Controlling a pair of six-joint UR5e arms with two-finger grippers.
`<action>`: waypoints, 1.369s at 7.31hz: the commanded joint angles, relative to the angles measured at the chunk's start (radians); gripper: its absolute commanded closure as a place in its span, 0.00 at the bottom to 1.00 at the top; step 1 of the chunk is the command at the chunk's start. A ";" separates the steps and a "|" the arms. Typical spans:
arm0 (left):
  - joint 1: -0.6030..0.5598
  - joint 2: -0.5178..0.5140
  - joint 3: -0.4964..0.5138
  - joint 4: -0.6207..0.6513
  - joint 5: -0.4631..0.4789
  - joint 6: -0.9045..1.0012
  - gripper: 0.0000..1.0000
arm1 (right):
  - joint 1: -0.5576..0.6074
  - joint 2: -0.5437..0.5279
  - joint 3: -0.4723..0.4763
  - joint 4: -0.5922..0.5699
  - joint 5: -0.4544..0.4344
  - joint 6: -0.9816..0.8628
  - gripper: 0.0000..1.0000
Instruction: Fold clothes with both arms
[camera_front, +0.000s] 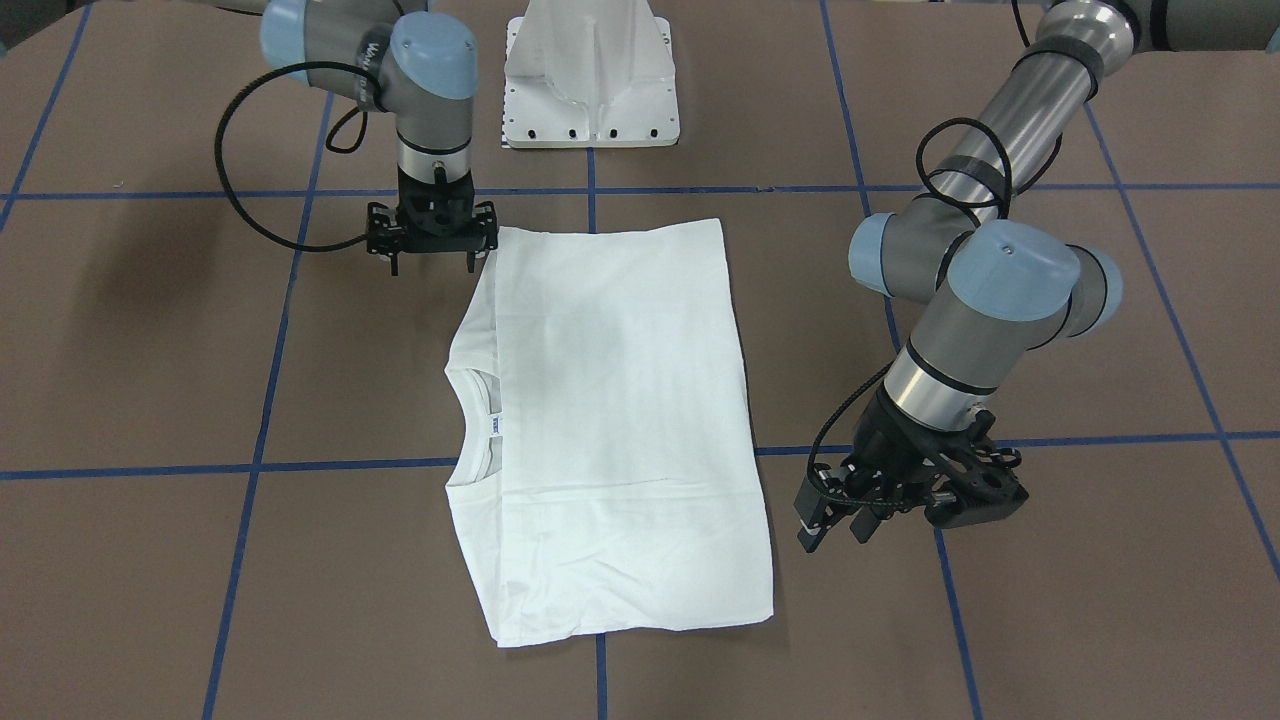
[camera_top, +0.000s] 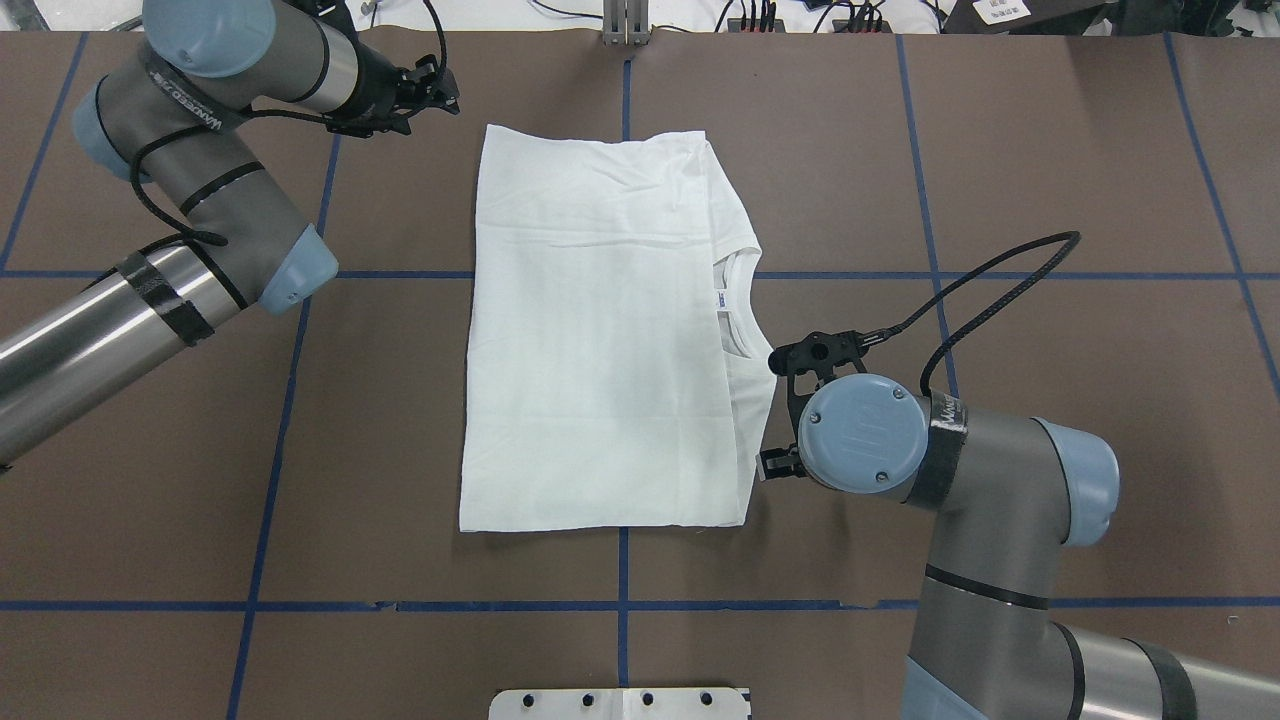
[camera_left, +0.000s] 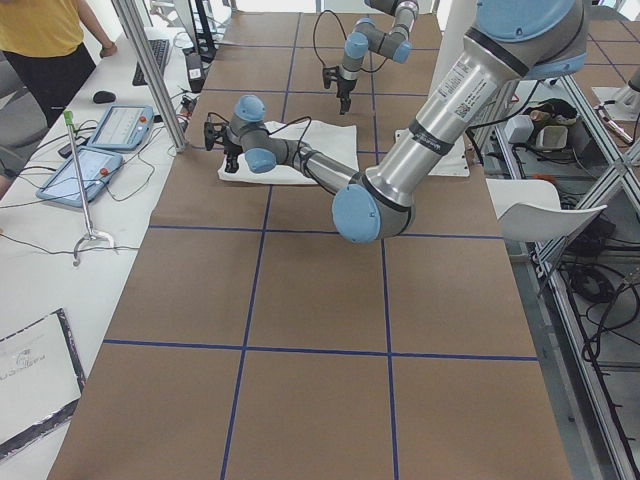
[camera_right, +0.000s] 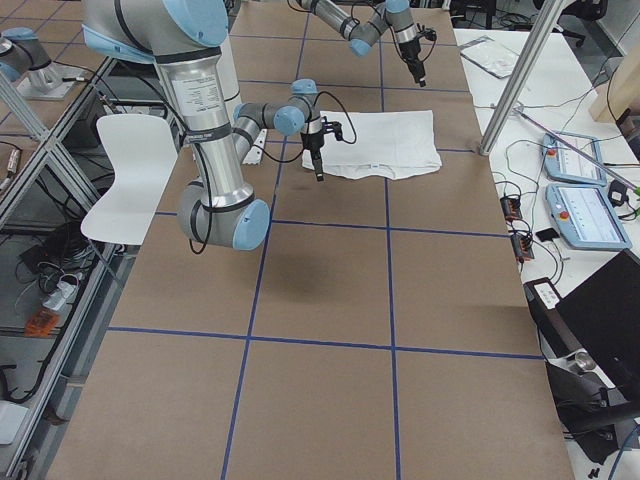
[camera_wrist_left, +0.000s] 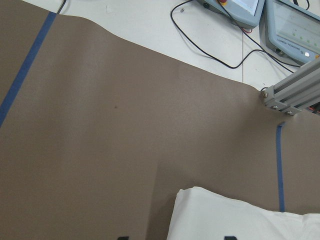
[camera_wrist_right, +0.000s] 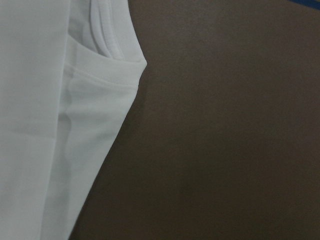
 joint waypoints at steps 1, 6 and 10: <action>0.003 0.055 -0.092 0.027 0.001 -0.023 0.30 | -0.024 0.033 0.013 0.044 0.003 0.461 0.00; 0.008 0.065 -0.100 0.025 0.005 -0.030 0.30 | -0.166 0.022 -0.049 0.335 -0.176 1.360 0.07; 0.008 0.066 -0.112 0.025 0.005 -0.031 0.30 | -0.165 0.031 -0.112 0.338 -0.186 1.393 0.08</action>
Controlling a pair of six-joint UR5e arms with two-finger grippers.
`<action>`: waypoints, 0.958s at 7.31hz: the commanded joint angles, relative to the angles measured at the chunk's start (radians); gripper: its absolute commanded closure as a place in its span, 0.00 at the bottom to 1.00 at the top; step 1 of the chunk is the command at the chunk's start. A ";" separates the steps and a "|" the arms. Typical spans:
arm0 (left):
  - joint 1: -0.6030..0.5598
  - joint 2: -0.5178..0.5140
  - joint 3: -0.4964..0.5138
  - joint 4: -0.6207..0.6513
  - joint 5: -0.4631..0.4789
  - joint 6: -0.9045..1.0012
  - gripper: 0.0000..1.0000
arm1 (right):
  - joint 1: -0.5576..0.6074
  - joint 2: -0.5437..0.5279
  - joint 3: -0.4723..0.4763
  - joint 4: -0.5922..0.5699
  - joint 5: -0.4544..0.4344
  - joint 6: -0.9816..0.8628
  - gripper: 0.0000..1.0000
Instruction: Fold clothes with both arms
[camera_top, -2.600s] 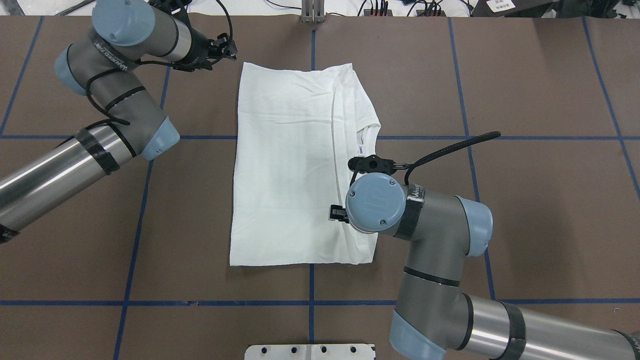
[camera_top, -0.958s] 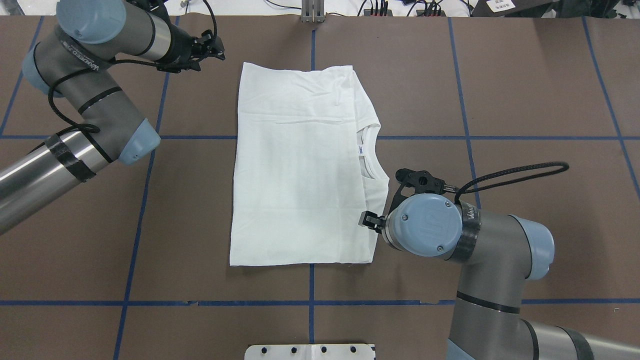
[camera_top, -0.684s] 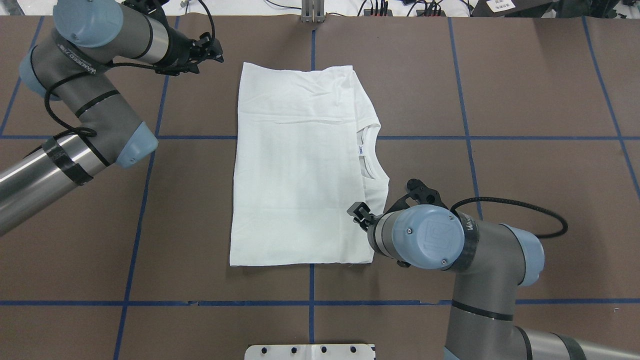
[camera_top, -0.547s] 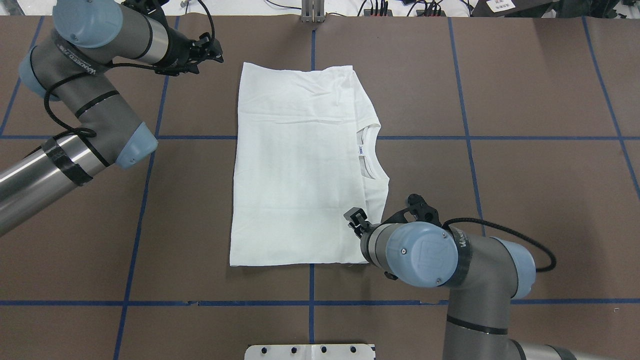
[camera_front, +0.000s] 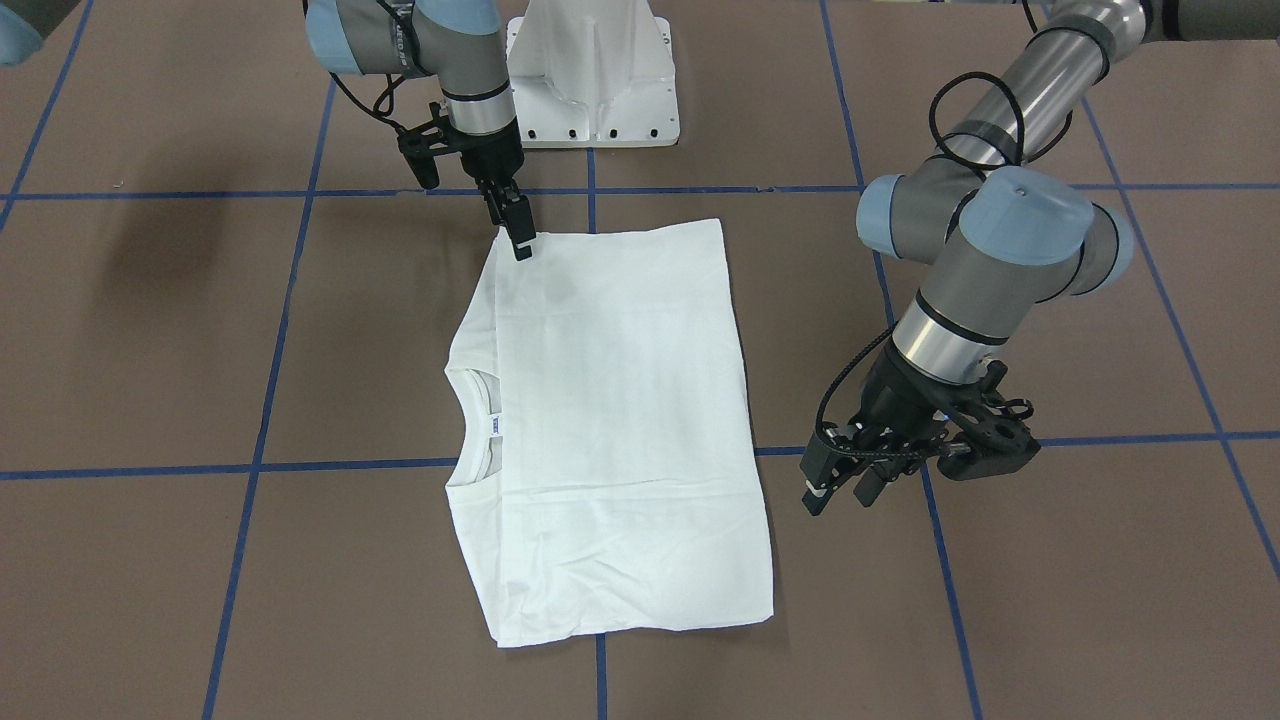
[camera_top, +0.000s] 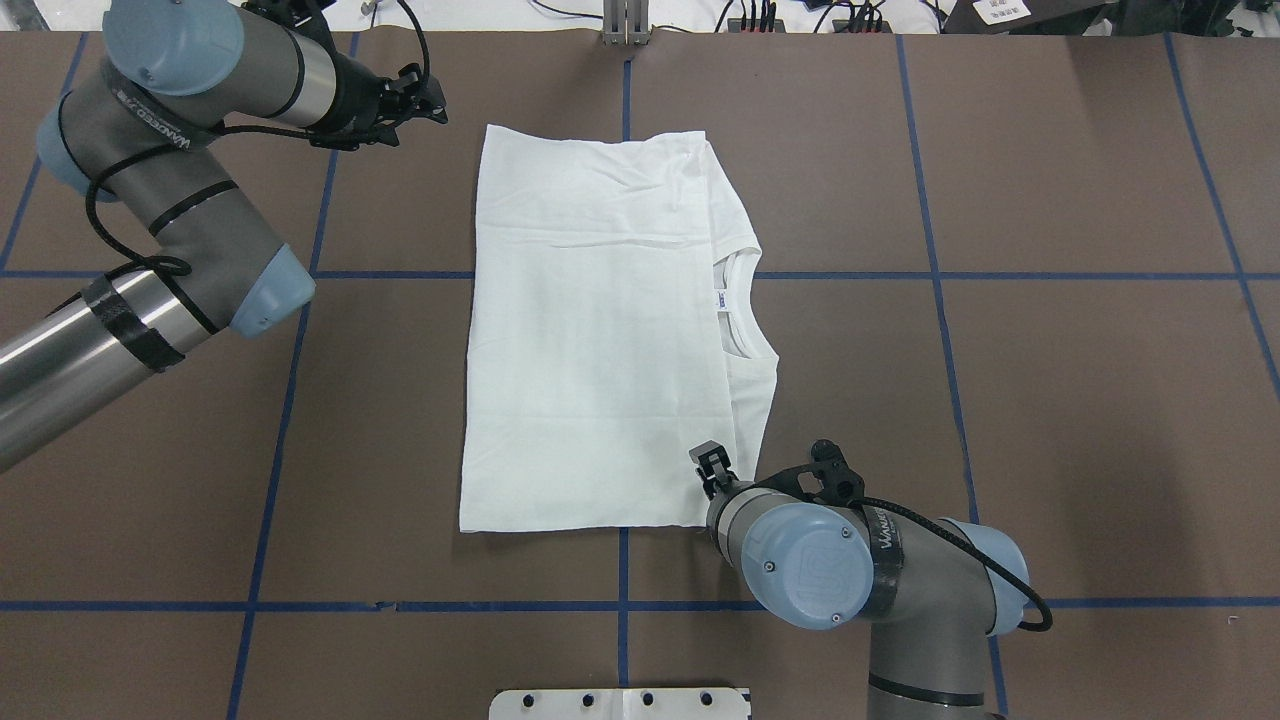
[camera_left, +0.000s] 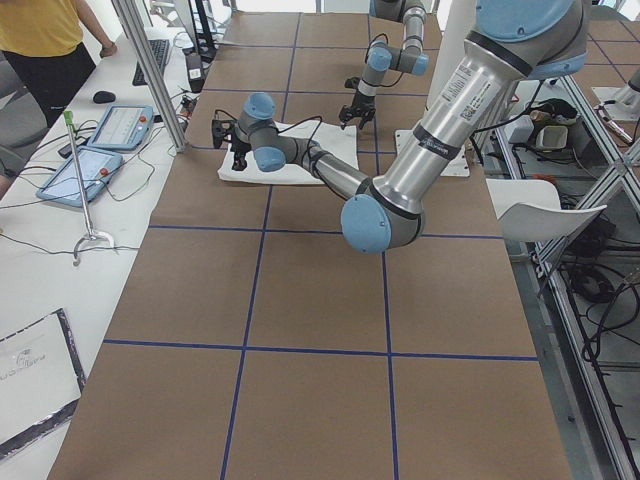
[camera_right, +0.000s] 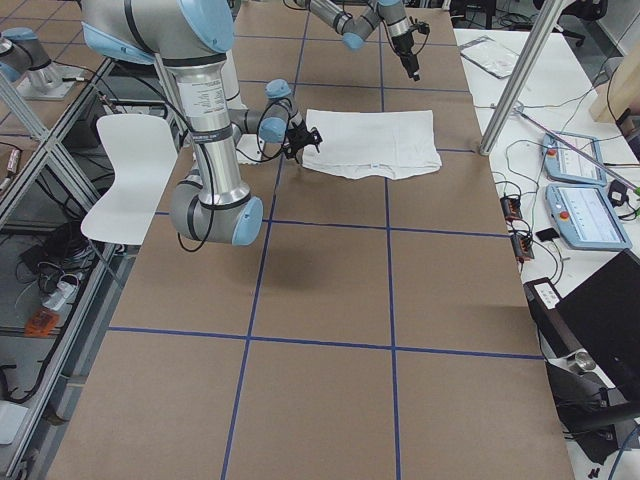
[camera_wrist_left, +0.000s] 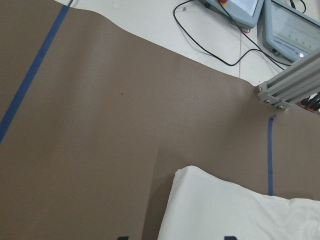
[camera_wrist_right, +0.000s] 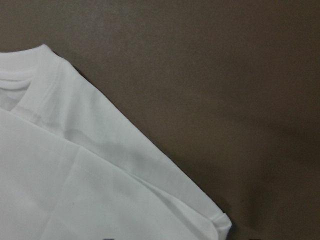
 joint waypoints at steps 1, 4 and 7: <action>0.000 0.001 -0.003 0.000 -0.001 0.000 0.30 | 0.003 0.000 -0.008 -0.003 -0.003 0.003 0.09; 0.000 0.001 -0.001 0.000 -0.001 -0.008 0.30 | -0.006 0.003 -0.017 -0.012 -0.003 0.003 0.19; 0.000 0.001 -0.001 0.000 -0.001 -0.008 0.30 | -0.006 0.003 -0.014 -0.012 0.000 0.002 1.00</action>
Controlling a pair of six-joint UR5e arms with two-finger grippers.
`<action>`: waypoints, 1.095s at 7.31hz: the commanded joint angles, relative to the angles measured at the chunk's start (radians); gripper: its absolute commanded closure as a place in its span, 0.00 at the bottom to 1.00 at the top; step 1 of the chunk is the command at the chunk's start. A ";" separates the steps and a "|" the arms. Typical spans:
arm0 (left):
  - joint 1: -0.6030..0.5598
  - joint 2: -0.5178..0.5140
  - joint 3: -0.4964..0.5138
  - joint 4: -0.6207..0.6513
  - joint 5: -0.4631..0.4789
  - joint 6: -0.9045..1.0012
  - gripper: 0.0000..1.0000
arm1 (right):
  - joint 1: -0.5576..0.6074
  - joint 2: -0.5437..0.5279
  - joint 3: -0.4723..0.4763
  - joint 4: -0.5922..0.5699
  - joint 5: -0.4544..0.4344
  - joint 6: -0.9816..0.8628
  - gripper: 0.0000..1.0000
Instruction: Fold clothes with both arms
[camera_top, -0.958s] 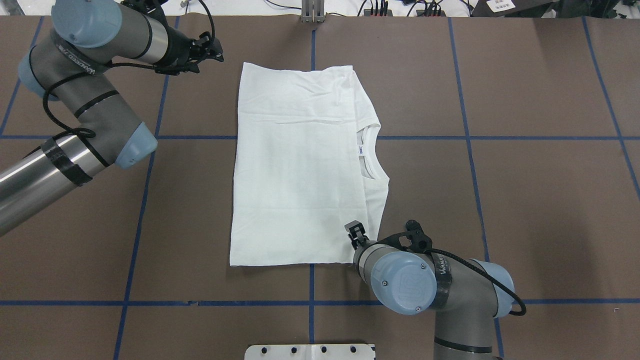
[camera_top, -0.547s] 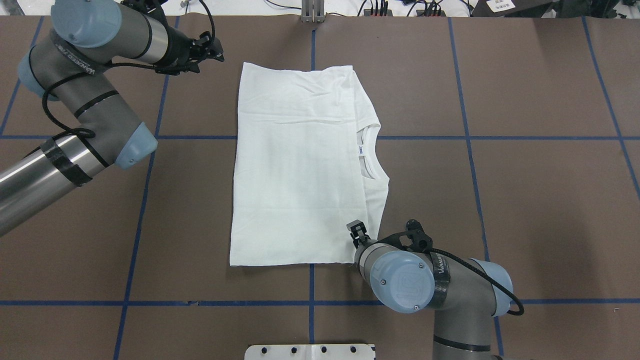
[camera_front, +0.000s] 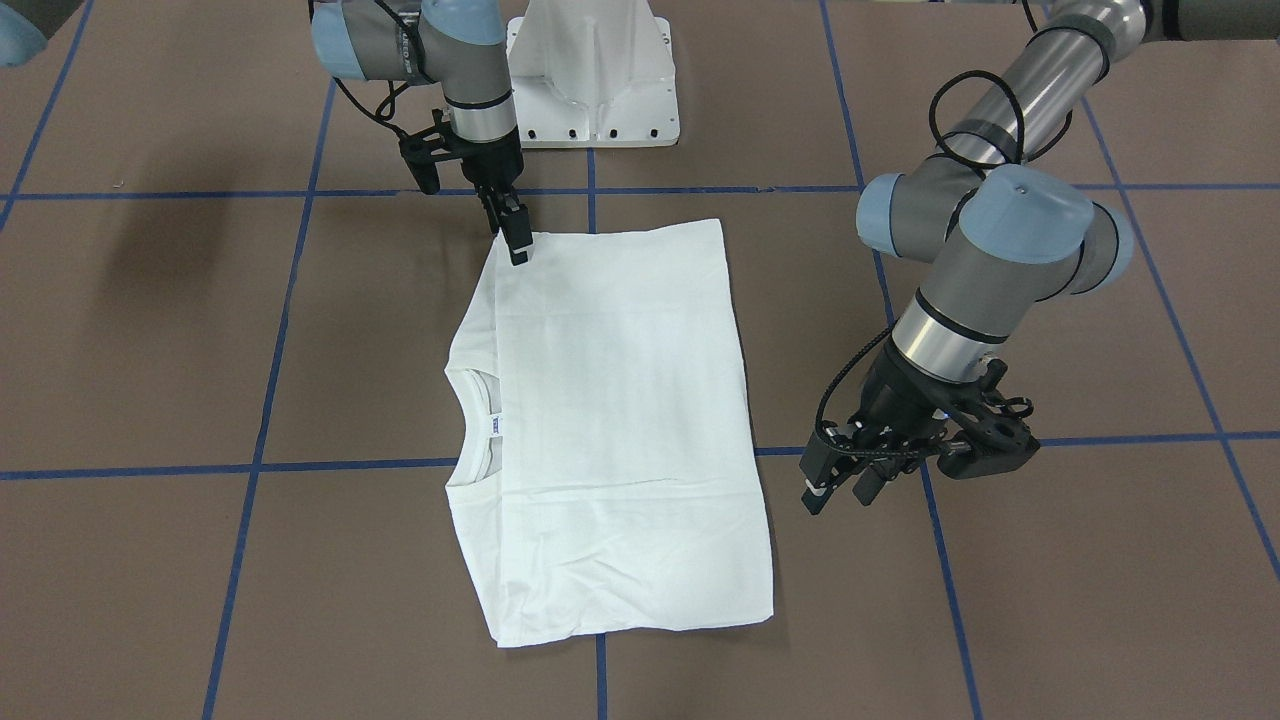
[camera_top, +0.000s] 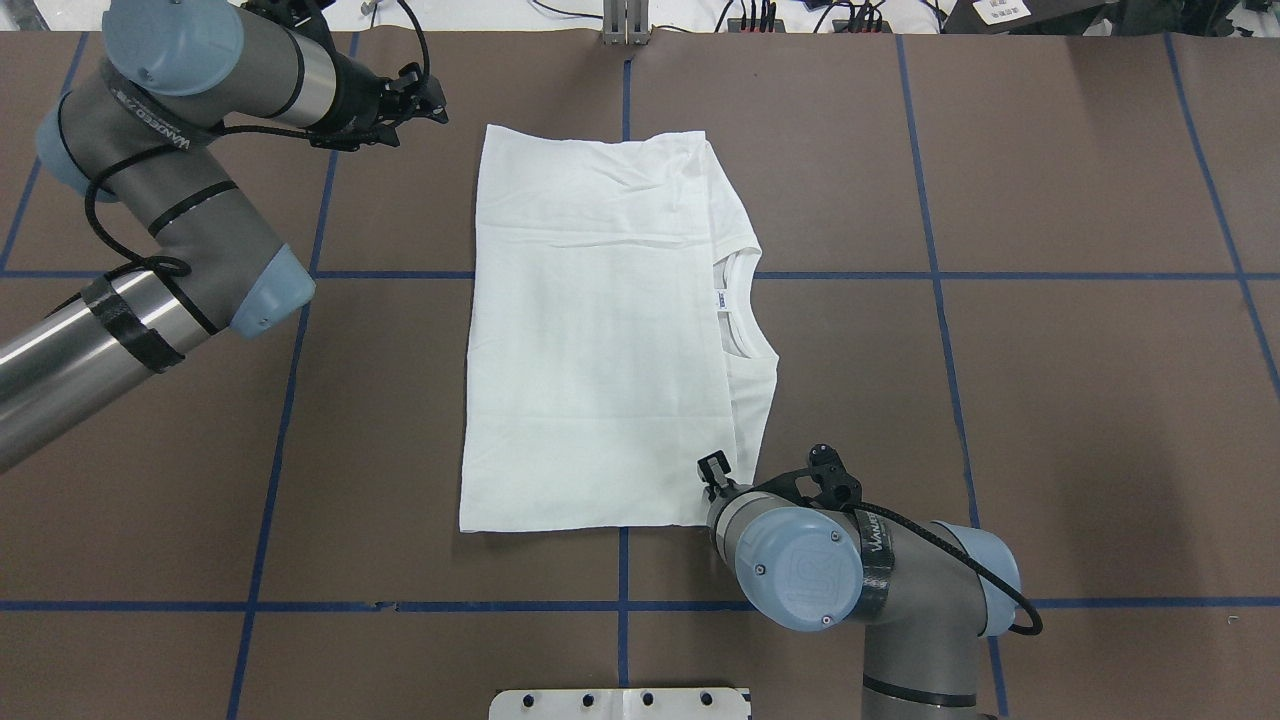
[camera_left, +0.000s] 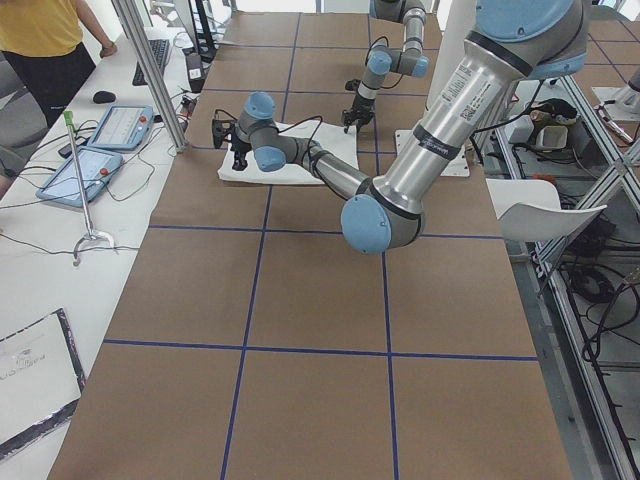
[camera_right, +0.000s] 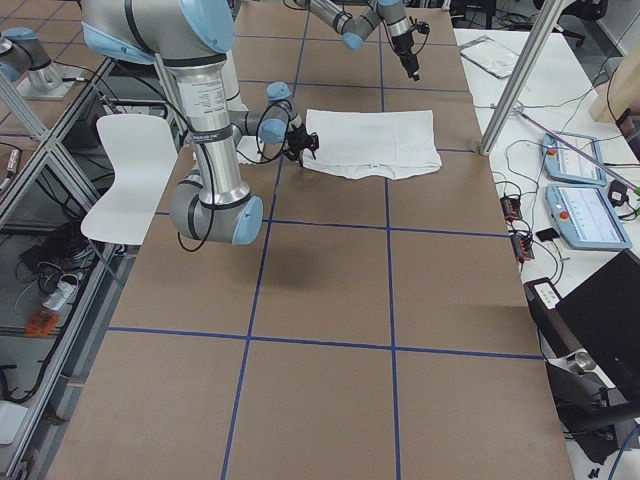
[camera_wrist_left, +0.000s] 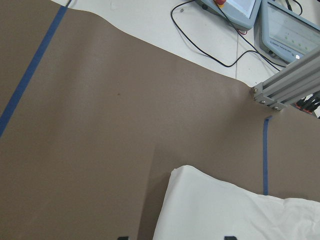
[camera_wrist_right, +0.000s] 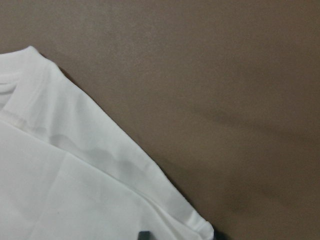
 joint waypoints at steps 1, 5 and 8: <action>0.000 0.000 0.000 0.000 0.000 0.000 0.30 | 0.000 0.001 0.002 0.001 0.004 -0.002 1.00; 0.064 0.077 -0.108 -0.005 0.011 -0.211 0.30 | 0.005 -0.002 0.028 -0.002 0.009 -0.004 1.00; 0.366 0.280 -0.452 0.088 0.236 -0.512 0.32 | 0.005 -0.015 0.052 -0.002 0.009 -0.004 1.00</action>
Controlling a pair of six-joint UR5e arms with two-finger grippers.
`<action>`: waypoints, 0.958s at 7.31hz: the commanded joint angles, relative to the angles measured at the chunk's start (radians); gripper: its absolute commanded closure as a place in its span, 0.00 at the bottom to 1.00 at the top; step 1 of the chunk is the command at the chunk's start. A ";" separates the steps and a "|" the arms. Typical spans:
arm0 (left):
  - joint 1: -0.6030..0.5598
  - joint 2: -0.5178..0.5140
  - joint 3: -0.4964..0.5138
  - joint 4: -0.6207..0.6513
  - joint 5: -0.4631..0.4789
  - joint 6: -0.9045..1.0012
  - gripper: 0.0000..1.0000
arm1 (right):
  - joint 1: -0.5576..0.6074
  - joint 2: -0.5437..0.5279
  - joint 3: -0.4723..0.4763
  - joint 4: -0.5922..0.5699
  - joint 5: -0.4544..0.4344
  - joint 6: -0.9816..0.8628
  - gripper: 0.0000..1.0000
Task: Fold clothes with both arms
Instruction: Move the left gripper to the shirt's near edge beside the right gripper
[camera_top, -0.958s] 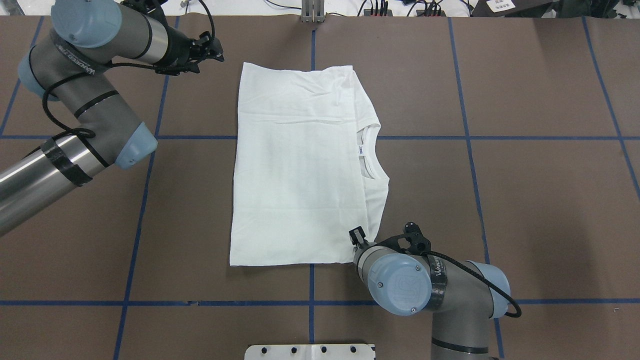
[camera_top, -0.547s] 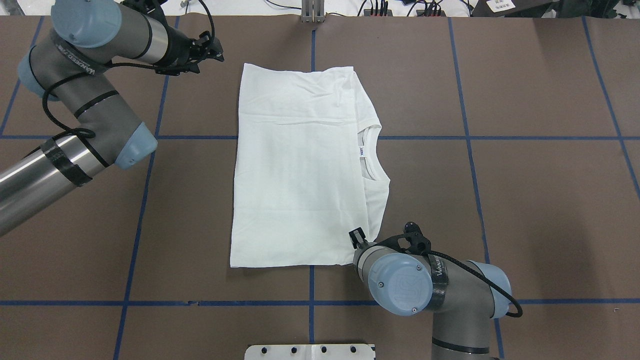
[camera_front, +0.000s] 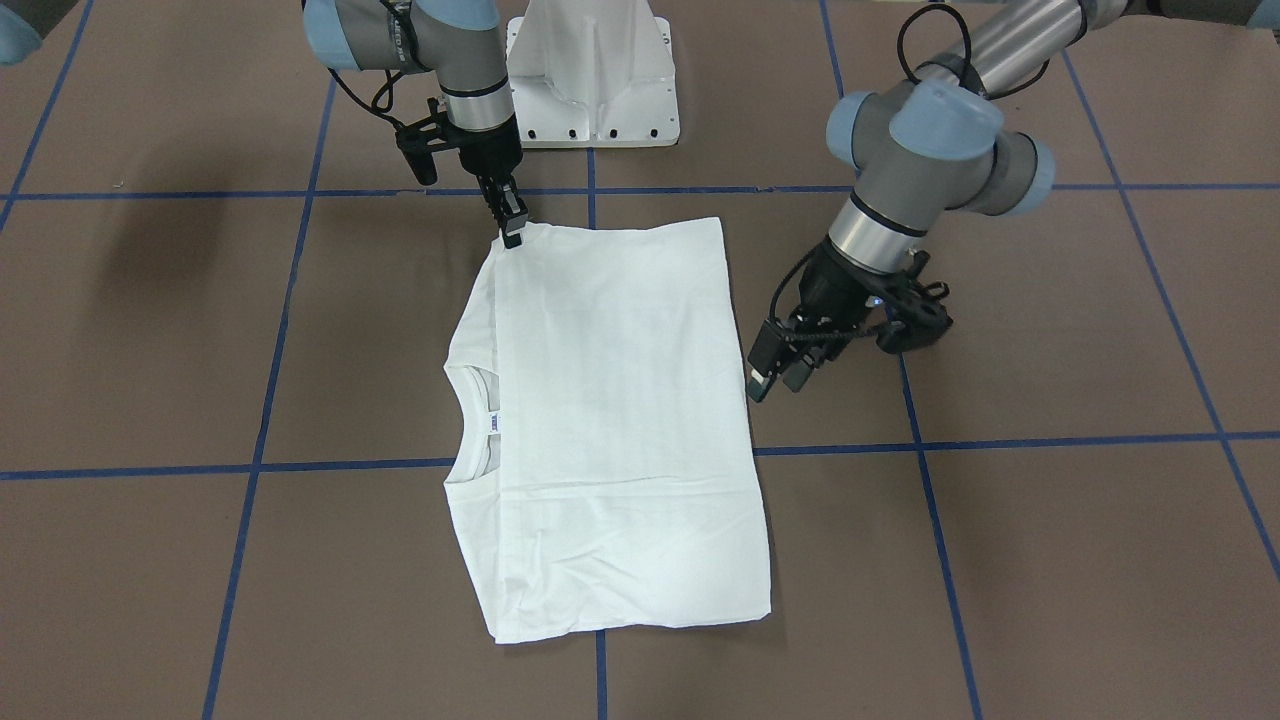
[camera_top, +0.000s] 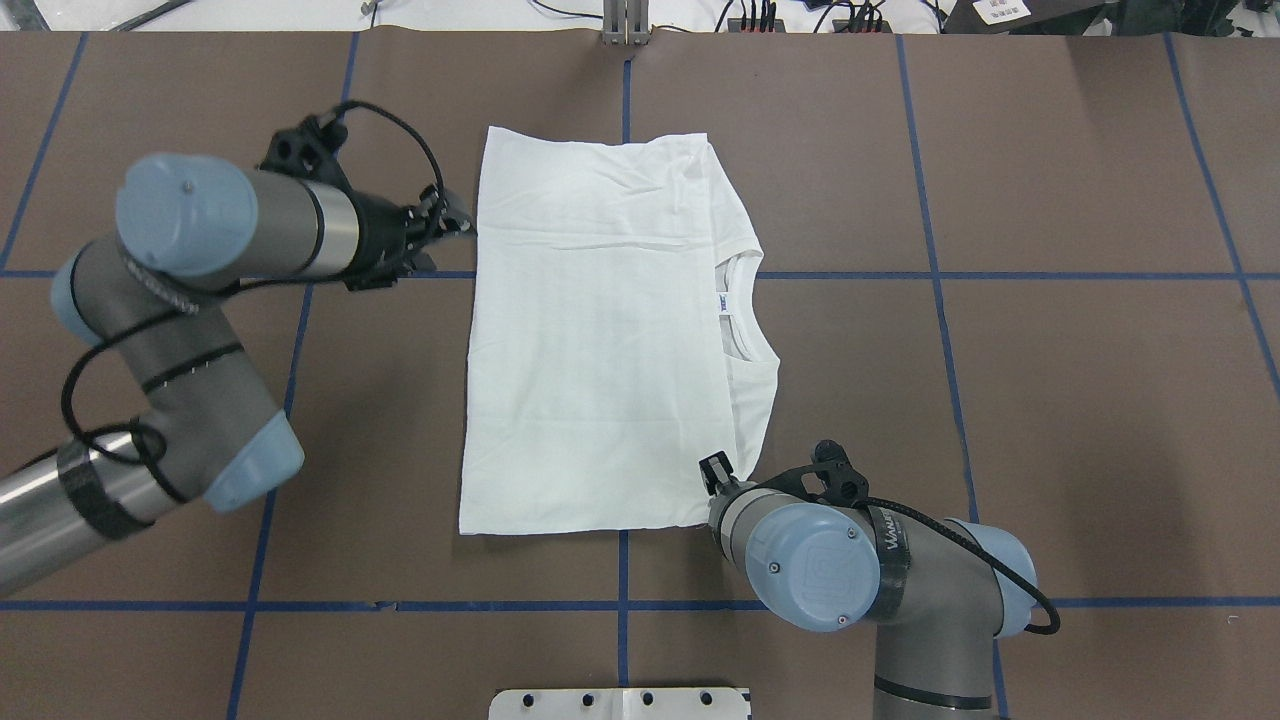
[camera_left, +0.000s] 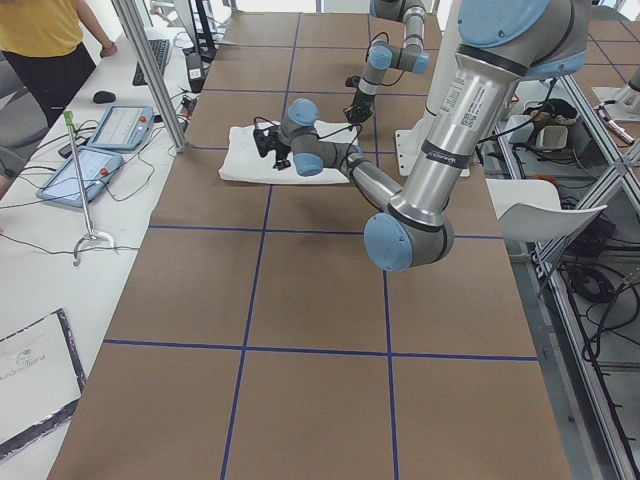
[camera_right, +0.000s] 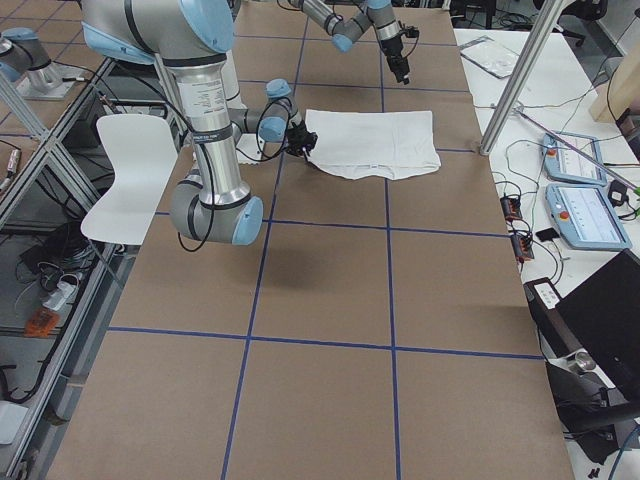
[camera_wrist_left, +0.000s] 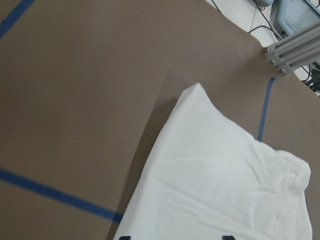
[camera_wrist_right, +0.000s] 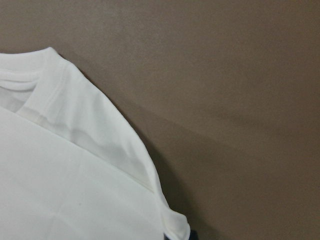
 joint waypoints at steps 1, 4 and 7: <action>0.216 0.093 -0.188 0.144 0.155 -0.189 0.32 | 0.000 -0.003 0.011 0.000 0.000 0.000 1.00; 0.394 0.186 -0.232 0.166 0.252 -0.316 0.32 | 0.000 -0.004 0.011 0.002 0.002 0.000 1.00; 0.410 0.185 -0.198 0.169 0.252 -0.331 0.33 | 0.002 -0.003 0.011 0.000 0.002 0.000 1.00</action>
